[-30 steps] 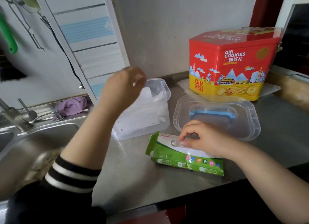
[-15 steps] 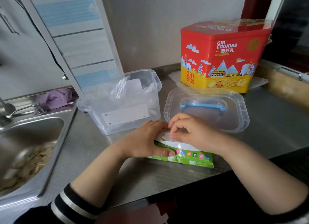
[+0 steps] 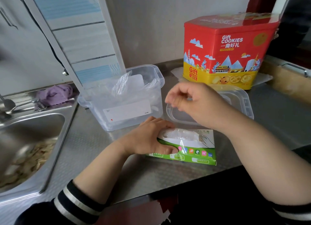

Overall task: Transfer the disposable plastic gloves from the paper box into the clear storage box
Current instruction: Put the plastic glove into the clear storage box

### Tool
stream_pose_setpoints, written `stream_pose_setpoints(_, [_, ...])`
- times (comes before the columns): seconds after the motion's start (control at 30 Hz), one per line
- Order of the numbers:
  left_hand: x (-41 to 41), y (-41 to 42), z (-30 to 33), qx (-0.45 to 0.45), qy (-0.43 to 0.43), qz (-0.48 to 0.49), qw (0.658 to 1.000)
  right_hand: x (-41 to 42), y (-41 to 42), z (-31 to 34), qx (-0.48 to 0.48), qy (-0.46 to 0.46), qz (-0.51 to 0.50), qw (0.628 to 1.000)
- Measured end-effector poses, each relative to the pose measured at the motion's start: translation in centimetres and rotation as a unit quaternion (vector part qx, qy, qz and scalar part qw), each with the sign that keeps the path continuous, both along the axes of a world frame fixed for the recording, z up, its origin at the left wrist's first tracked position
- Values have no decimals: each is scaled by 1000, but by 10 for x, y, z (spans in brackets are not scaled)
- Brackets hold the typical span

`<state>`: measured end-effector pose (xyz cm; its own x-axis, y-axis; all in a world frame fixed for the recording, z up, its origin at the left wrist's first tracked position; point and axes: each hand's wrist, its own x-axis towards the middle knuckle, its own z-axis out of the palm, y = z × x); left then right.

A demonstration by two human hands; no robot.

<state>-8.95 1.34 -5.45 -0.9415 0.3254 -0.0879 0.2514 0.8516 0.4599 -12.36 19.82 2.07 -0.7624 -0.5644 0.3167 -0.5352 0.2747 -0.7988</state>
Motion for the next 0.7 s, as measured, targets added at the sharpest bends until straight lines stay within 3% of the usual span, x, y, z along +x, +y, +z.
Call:
stream_pose_setpoints(0.1, [0,-1,0,12,-5,5,1000,-2,11,-13,266,-33,-10,963])
stream_pose_setpoints(0.17, [0,0,0,17,-4,11,1000,-1,13,-31,345,-22,-24,938])
stream_pose_setpoints(0.27, [-1,1,-3,28,4,8,1000,3,11,-44,292,17,-80,953])
stream_pose_setpoints(0.5, [-2,2,-6,63,7,12,998,8,6,-58,181,59,-102,976])
stream_pose_setpoints(0.7, [-2,4,-3,53,18,-6,998,3,4,-63,-17,-76,-125,989])
